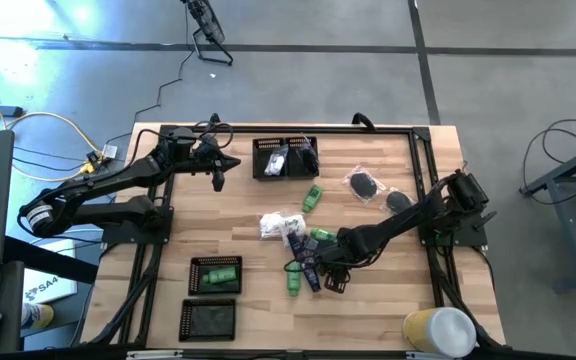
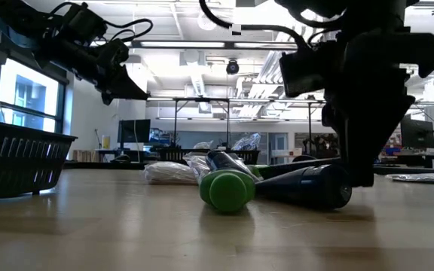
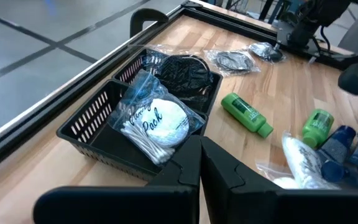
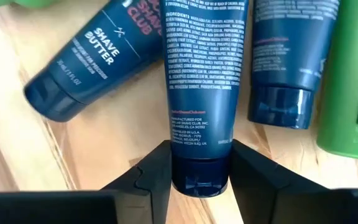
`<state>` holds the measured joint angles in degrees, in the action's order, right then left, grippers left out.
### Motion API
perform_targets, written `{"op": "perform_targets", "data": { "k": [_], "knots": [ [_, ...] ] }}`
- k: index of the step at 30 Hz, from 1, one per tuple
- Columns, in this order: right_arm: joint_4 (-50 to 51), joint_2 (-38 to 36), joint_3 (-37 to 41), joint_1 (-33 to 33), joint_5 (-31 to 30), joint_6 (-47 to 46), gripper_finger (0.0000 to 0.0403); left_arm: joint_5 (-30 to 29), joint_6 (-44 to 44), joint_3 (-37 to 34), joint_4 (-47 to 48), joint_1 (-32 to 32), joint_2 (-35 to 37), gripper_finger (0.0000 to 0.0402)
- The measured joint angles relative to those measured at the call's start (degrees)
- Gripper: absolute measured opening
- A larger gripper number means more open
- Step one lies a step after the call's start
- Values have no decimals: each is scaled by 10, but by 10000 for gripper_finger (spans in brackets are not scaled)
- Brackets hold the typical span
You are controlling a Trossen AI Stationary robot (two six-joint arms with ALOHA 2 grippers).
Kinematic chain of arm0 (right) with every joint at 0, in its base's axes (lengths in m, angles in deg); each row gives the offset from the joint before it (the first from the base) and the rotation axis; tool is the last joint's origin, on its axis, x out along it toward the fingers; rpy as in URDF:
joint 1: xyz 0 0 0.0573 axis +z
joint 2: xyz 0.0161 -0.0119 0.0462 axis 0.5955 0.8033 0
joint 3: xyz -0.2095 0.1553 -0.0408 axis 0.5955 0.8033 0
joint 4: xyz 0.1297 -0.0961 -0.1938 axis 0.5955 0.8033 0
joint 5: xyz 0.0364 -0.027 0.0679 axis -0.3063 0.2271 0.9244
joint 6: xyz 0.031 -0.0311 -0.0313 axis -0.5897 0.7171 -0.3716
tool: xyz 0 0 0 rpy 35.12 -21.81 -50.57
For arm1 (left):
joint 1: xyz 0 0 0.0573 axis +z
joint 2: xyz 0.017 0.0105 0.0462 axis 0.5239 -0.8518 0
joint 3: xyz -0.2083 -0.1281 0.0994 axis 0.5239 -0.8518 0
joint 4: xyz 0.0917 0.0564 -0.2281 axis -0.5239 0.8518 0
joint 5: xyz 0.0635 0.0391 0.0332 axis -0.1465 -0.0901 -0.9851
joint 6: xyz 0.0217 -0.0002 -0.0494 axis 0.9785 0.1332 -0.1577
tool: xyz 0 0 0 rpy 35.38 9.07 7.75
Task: Pick & Place Travel size toiletries
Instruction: Put the dark blue shave cream into the bottom left basket
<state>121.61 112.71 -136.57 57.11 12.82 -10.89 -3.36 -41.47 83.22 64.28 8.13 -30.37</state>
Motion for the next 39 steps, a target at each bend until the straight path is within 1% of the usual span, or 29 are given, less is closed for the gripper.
{"op": "perform_targets", "data": {
  "k": [3, 5, 11, 15, 19, 24, 28, 33, 36, 39],
  "knots": [
    [-5, -5, 0, -1, 2, 0, 121, 0, -14, 0, 0, 0, 0, 0],
    [-12, -5, 0, -1, 3, 0, 121, 6, -15, 0, 0, 0, 0, 0],
    [-32, -5, 0, -1, -7, 0, 138, 44, -86, 5, -1, 0, 0, 0],
    [-49, -5, -1, -4, -10, 0, 125, 71, -119, 25, -2, 0, 0, 0],
    [-47, -5, -18, -9, -14, 2, 121, 115, -160, 56, -2, 0, 0, 0],
    [-47, -5, -51, -21, -73, 12, 139, 159, -209, 100, 1, 0, 0, 0],
    [-47, -5, -78, -41, -114, 20, 126, 183, -218, 130, 21, 0, 0, 0],
    [-46, -5, -104, -74, -174, 45, 121, 183, -218, 151, 62, 0, 0, 0],
    [-47, -5, -118, -96, -220, 75, 135, 183, -225, 156, 83, 0, 0, 0],
    [-47, -5, -129, -120, -248, 118, 141, 176, -253, 156, 93, 0, 0, 0]
  ]
}}
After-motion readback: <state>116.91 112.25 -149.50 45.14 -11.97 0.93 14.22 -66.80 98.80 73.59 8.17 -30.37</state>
